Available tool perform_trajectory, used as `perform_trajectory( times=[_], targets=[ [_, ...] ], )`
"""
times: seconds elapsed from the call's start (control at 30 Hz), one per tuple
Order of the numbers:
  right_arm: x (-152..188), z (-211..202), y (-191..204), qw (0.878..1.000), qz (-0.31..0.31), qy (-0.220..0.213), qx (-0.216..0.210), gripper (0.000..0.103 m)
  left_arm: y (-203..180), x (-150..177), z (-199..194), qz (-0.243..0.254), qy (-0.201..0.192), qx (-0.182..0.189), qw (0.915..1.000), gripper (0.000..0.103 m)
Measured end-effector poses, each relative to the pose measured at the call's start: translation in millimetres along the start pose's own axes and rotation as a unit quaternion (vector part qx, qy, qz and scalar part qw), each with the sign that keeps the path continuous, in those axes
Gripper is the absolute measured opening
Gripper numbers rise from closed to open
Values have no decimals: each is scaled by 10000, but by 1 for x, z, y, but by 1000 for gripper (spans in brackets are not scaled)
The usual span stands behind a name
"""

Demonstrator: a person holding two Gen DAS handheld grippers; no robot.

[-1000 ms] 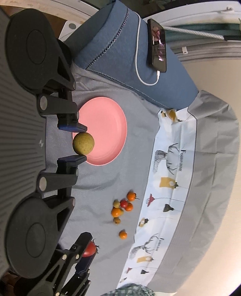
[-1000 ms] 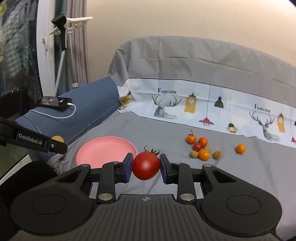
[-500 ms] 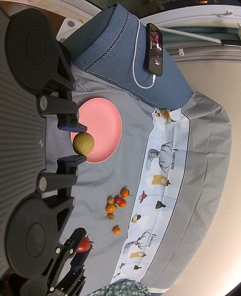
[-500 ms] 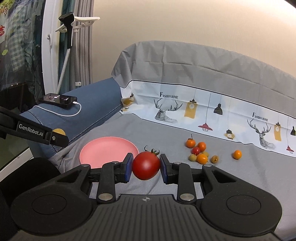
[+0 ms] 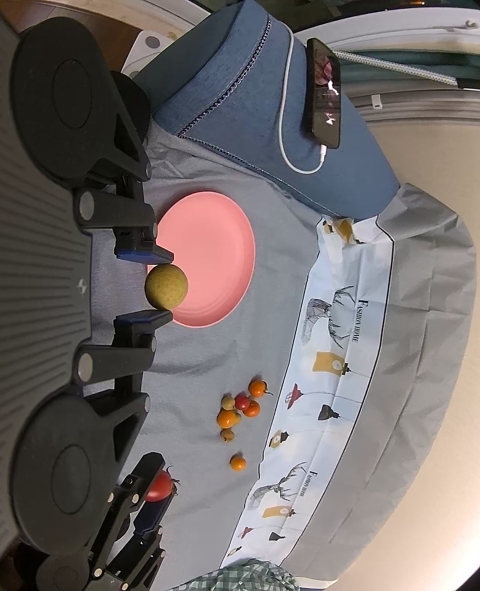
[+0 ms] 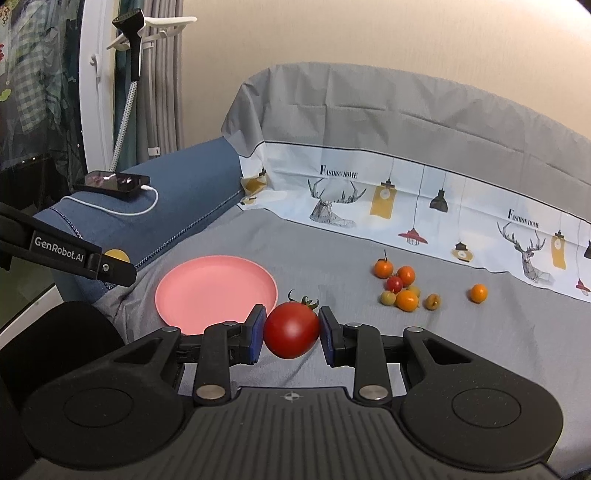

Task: Organize fruits
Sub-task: 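Carry the yellow fruit and red tomato over the pink plate with both tools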

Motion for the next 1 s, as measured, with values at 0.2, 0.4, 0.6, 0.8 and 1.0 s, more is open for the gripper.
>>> perform_trajectory(
  times=[0.2,0.4,0.6,0.8,1.0],
  targets=[
    [-6,9,-2,10000,-24,59,69,32,6,-5,9,-59,64,-9,10000,29],
    [-22,18,1,10000,-74,40,40,32,16,-15,21,-135,142,-59,9998,29],
    [-38,37,11,9998,-128,129,-113,32,26,-28,35,-191,213,-91,9995,29],
    [-46,64,25,9990,-188,301,-255,32,35,-37,59,-239,401,-135,9988,29],
    [-52,98,37,9976,-259,526,-380,32,42,-46,90,-278,634,-180,9974,29]
  ],
)
Point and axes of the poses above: each gripper's, at about its wrist camera, not at the fingertips, and z roughly the way its jaws point, y to its left, x to its underside, the point moved 8 cm from there along z, roughly the way its jaws point, and after that the axes turned 15 degrees about y, right-handed, at the moved point
